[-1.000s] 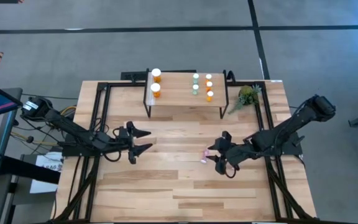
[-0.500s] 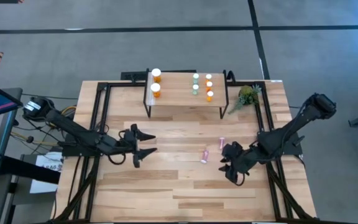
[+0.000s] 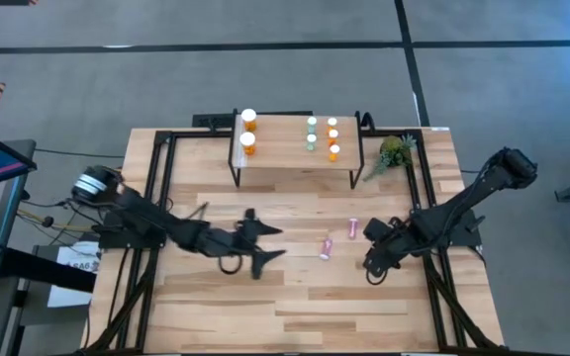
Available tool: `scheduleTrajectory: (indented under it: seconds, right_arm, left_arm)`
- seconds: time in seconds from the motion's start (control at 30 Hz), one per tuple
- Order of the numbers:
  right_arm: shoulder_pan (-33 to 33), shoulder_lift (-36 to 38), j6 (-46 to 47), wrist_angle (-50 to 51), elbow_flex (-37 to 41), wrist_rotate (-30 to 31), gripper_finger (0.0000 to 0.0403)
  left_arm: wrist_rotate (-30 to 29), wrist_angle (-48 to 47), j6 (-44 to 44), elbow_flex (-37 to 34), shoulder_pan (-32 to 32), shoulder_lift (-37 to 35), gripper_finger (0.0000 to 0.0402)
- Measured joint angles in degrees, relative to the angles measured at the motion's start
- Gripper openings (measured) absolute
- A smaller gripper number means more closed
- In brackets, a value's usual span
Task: Pick and place medicine bottles onto shelf by color
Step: Put the bottom right pink pill bottle on the shelf
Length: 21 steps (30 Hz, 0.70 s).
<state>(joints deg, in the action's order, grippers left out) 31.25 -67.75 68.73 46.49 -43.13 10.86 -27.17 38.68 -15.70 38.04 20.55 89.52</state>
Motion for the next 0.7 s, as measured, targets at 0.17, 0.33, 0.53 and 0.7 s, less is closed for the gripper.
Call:
scheduleTrajectory:
  seconds: [0.17,0.33,0.53,0.7]
  right_arm:
    - [1.1,1.1,-3.3,0.1,0.0,-0.7,0.0216]
    - [2.1,0.9,-6.5,0.3,0.0,-0.7,0.0216]
    - [2.5,0.9,8.8,1.6,0.0,-1.1,0.0216]
    - [5.2,0.9,16.6,1.3,0.8,-1.1,0.0216]
  left_arm:
    - [7.6,-2.6,3.6,10.4,-1.8,11.3,0.0268]
    - [13.9,-10.3,4.3,20.1,-2.6,17.8,0.0268]
    - [14.3,-18.7,4.1,26.3,-2.1,18.2,0.0268]
    - [13.4,-21.7,5.8,26.1,-0.2,14.0,0.0268]
